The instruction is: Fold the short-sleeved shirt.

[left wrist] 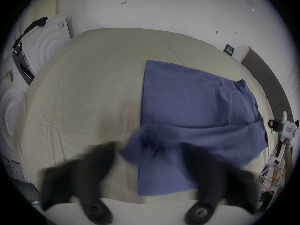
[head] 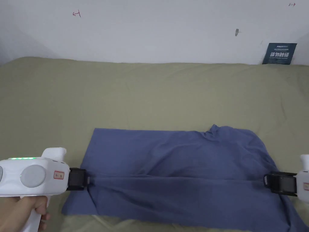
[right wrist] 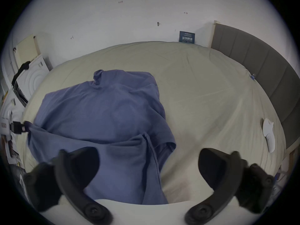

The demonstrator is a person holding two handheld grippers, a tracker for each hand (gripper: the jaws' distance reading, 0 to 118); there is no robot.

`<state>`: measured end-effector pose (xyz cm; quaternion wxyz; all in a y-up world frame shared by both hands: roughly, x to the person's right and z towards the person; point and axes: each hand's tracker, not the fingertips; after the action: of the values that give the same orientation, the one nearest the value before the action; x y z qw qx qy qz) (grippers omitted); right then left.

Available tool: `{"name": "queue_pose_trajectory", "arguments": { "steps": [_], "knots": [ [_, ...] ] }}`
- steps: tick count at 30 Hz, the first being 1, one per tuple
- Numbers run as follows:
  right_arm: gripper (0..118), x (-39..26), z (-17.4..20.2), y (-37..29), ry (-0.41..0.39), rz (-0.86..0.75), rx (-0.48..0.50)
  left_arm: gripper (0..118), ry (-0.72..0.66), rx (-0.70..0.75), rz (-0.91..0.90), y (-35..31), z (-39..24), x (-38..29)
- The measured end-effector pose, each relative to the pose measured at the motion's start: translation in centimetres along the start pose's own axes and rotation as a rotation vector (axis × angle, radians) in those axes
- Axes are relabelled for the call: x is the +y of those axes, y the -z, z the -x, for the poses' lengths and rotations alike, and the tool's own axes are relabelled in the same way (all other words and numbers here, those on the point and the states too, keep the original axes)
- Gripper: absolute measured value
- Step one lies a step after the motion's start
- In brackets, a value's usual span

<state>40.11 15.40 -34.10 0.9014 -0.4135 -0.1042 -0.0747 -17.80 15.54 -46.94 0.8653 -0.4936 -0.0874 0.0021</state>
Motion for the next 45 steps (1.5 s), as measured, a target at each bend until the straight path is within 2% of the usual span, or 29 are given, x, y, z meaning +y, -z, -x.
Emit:
{"name": "queue_pose_trajectory", "arguments": {
  "steps": [1,6,7,8,9,10,11,12,16,17,18,19,20,21,25,26,27,28,30,31,32,33,34,35,38,41,42,43,45],
  "knots": [
    [111,-0.1,-0.1,-2.1,0.020,-0.083,-0.012,118,0.004,0.014,0.006,-0.3,0.2,-0.5],
    [113,-3.2,-1.0,-5.1,0.035,-0.054,0.020,113,-0.074,0.041,-0.100,-3.6,1.2,-3.8],
    [112,-4.0,-0.6,-5.6,0.028,-0.046,0.020,110,-0.075,0.039,-0.098,-4.1,1.2,-4.6],
    [107,-4.7,-0.5,-6.2,0.024,-0.042,0.023,101,-0.078,0.037,-0.108,-4.6,1.2,-5.3],
    [92,-5.4,-0.4,-6.8,0.019,-0.049,0.024,80,-0.083,0.038,-0.112,-4.9,1.3,-5.8],
    [56,-6.0,-0.3,-7.2,0.015,-0.061,0.013,38,-0.093,0.038,-0.111,-5.0,1.4,-6.4],
    [21,-6.4,-0.1,-7.2,0.005,-0.052,0.002,4,-0.097,0.036,-0.105,-4.9,1.3,-6.8],
    [4,-6.9,0.0,-7.3,0.001,-0.048,-0.009,0,-0.105,0.041,-0.109,-4.9,1.3,-7.0],
    [4,-7.5,-0.3,-7.7,0.023,-0.042,0.006,0,-0.114,0.009,-0.091,-4.5,0.7,-7.0],
    [4,-7.6,-0.3,-7.7,0.020,-0.038,0.002,5,-0.105,0.013,-0.096,-4.3,0.4,-6.6],
    [4,-7.6,-0.4,-7.7,0.021,-0.037,0.000,28,-0.097,0.016,-0.097,-4.1,0.2,-6.3],
    [4,-7.6,-0.9,-7.3,0.031,-0.029,0.010,79,-0.085,-0.006,-0.065,-3.4,0.1,-5.9],
    [4,-7.6,-1.1,-7.2,0.035,-0.021,0.018,111,-0.080,-0.029,-0.009,-2.6,0.0,-5.6],
    [4,-7.5,-1.2,-7.0,0.036,-0.020,0.019,118,-0.084,-0.007,0.001,-2.0,-0.3,-5.5],
    [4,-7.4,-1.1,-6.4,0.021,-0.018,0.013,115,-0.089,0.057,-0.010,0.4,-0.9,-5.1],
    [4,-7.4,-1.1,-6.1,0.021,-0.012,0.014,105,-0.102,0.039,0.011,1.1,-0.9,-5.0],
    [4,-7.5,-1.1,-5.9,0.020,-0.010,0.011,81,-0.100,0.027,0.029,1.3,-1.1,-5.0],
    [4,-7.5,-1.1,-5.8,0.019,-0.005,0.008,45,-0.091,0.037,0.032,1.4,-1.4,-5.1],
    [4,-7.5,-1.3,-5.6,0.017,0.000,0.009,19,-0.054,0.087,0.007,0.7,-1.5,-5.6],
    [4,-7.6,-1.9,-4.9,0.022,0.003,0.013,8,-0.062,0.053,0.000,0.5,-1.4,-5.7],
    [13,-7.5,-2.1,-4.7,0.024,0.004,0.015,7,-0.084,0.021,0.016,0.6,-1.2,-5.7],
    [41,-7.4,-2.2,-4.6,0.027,0.006,0.018,7,-0.101,0.004,0.013,0.2,-0.9,-5.7],
    [98,-7.3,-2.3,-4.3,0.035,0.010,0.022,7,-0.093,0.018,0.013,0.2,-1.0,-5.6],
    [118,-7.3,-2.1,-3.9,0.041,0.029,0.029,7,-0.085,0.015,0.019,0.3,-1.1,-5.6],
    [114,-7.2,-2.1,-3.2,0.014,0.051,0.061,7,-0.077,0.021,0.017,0.0,-1.2,-5.4],
    [109,-7.2,-0.8,-1.8,0.004,0.104,0.029,7,-0.064,0.027,0.018,0.0,-1.2,-5.3],
    [100,-7.3,-0.7,-1.6,0.004,0.114,0.040,7,-0.062,0.030,0.020,0.0,-1.2,-5.3],
    [67,-7.3,-0.8,-1.2,0.005,0.113,0.037,7,-0.060,0.031,0.022,0.0,-1.2,-5.3],
    [37,-7.2,-0.8,-0.9,-0.014,0.103,0.016,7,-0.056,0.033,0.023,-0.1,-1.2,-5.2]
  ]
}}
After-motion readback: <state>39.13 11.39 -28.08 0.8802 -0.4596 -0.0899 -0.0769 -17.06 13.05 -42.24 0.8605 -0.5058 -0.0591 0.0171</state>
